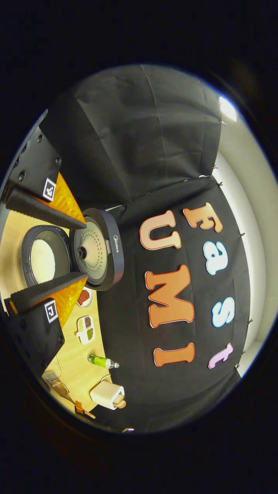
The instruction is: Close the left gripper, press the button to open the rice cooker; take a wooden spoon from the chopstick holder with the right hand, scoop a spoonful of rice and pour it into the rice cooker, then put the wooden spoon back into the chopstick holder.
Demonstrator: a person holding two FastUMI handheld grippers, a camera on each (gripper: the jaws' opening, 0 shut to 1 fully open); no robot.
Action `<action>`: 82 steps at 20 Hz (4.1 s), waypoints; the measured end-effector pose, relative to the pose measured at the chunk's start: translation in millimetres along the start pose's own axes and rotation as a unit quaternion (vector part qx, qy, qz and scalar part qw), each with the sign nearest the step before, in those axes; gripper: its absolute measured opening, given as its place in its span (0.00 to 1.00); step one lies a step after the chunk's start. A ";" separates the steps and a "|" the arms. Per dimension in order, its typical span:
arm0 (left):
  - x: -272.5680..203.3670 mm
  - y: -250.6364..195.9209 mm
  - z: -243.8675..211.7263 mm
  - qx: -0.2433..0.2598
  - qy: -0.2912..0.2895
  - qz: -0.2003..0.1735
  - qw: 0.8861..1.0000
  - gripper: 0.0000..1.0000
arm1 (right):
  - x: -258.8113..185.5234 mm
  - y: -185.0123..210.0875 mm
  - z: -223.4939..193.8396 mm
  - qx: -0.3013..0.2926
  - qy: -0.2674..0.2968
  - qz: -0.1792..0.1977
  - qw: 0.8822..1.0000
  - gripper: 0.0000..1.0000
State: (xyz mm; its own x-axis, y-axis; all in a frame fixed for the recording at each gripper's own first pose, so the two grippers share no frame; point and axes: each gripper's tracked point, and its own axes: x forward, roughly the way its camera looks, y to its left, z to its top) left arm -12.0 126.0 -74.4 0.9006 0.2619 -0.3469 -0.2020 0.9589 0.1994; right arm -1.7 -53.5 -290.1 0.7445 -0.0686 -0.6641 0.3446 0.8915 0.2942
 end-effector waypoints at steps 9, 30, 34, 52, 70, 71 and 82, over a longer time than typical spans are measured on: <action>6.3 26.1 -20.4 -0.012 0.002 -0.013 1.000 0.93 | -31.7 79.7 -5.3 -0.014 -0.020 0.066 0.997 0.10; 37.2 55.9 -73.6 0.013 0.047 -0.060 0.997 0.86 | 4.1 119.7 -118.2 -0.229 -0.095 -0.045 0.968 0.08; 43.2 46.6 -76.2 0.013 0.051 -0.076 0.996 0.95 | 6.9 117.0 -130.9 -0.194 -0.074 -0.039 0.977 0.08; 45.6 67.5 -96.3 -0.003 0.074 -0.060 0.995 0.95 | 11.9 174.0 -171.3 0.032 0.080 0.070 0.994 0.07; 49.0 59.4 -92.4 -0.017 0.070 -0.063 0.995 0.95 | 14.8 168.1 -157.4 0.202 0.161 0.190 0.947 0.08; 48.9 56.9 -92.0 -0.019 0.069 -0.064 0.995 0.95 | 16.1 163.0 -155.0 0.207 0.160 0.189 0.946 0.08; 48.3 46.1 -73.3 -0.033 0.041 -0.055 0.997 0.95 | 5.6 141.6 -95.2 0.385 0.159 0.250 0.874 0.07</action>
State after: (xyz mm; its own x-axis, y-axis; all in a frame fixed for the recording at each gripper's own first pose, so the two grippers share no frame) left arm -6.0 190.9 -149.1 0.8843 0.1604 -0.4384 -0.1316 0.9867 0.0956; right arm -3.3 114.9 -317.6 0.7578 0.4808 -0.4411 0.3954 0.1994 0.8966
